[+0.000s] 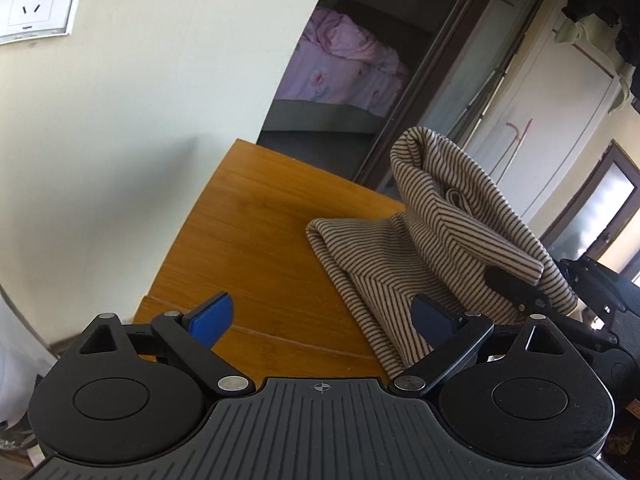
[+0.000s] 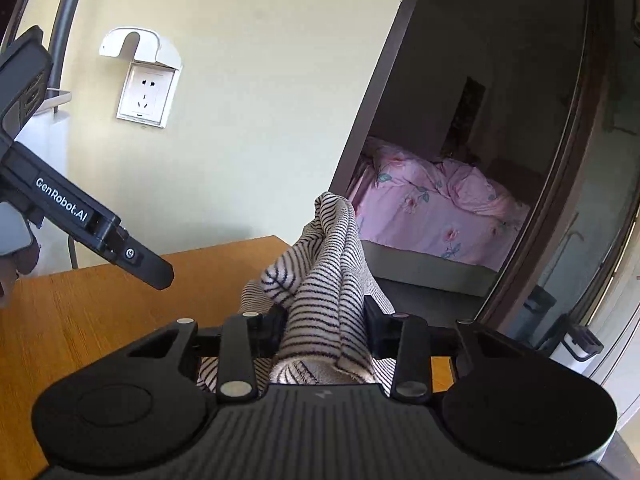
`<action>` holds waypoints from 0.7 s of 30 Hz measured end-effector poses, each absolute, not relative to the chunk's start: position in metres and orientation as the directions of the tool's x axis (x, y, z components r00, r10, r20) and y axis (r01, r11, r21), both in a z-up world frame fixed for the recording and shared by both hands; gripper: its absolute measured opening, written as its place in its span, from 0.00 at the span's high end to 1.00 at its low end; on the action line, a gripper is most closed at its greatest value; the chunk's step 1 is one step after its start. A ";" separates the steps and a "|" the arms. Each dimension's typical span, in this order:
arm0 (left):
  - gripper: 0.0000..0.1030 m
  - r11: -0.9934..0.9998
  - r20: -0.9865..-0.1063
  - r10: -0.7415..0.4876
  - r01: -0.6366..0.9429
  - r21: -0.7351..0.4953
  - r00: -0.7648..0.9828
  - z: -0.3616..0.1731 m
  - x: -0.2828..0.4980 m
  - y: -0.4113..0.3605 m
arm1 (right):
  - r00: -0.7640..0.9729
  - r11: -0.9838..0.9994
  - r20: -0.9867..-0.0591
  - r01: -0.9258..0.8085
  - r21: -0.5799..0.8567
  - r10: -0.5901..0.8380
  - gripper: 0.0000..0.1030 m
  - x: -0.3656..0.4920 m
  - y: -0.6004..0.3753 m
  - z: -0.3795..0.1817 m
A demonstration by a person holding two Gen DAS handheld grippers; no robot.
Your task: Fold clothes
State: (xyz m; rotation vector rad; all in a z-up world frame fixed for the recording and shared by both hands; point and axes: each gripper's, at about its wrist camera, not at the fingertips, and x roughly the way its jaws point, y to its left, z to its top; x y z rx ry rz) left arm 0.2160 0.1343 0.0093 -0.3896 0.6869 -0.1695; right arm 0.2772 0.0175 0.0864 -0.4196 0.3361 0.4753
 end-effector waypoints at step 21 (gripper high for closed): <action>0.04 0.878 -0.497 -0.350 0.093 -0.470 0.794 0.035 0.236 0.133 | 0.819 0.636 -0.439 -0.568 -0.523 0.370 0.69 0.268 0.056 0.055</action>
